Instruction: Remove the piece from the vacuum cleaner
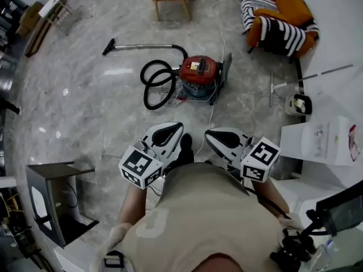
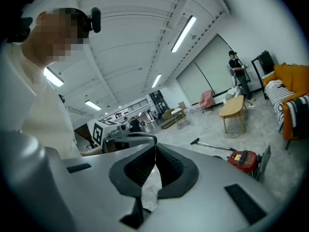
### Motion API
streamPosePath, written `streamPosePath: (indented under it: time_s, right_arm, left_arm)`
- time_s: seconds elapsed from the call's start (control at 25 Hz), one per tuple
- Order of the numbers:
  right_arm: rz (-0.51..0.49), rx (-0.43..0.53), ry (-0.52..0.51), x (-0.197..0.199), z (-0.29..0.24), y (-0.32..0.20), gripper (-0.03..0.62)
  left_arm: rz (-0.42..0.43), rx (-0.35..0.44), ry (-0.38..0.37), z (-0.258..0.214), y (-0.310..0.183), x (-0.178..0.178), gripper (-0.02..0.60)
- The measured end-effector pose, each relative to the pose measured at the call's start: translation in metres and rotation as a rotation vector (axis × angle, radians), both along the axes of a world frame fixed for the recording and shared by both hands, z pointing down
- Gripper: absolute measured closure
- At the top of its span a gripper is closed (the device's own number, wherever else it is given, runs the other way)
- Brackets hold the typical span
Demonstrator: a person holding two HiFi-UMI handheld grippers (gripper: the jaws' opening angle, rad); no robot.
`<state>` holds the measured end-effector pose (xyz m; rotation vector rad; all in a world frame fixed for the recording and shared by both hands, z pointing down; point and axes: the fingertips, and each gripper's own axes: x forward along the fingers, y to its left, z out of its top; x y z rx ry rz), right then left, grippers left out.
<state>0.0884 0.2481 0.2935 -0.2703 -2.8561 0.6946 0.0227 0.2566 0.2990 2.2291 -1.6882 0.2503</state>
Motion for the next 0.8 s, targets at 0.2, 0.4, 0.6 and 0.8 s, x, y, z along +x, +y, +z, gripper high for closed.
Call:
streamPosePath:
  time_s: [0.2,0.4,0.6,0.8]
  right_arm:
    - [0.07,-0.006,0.068,-0.047,0.006,-0.025,0.592]
    - [0.18,0.022,0.125,-0.086,0.01,-0.053,0.592]
    - [0.254,0.043,0.155,-0.121,0.014,-0.077,0.592]
    - [0.335,0.062,0.182,-0.136,0.015,-0.1,0.592]
  left_arm:
    - [0.048,-0.002,0.066,0.009,-0.027,-0.05,0.577]
    - [0.149,0.036,0.17,0.003,-0.063,-0.092,0.577]
    - [0.203,0.033,0.159,0.013,-0.087,-0.123,0.577]
    - [0.294,0.046,0.178,0.015,-0.117,-0.135,0.577]
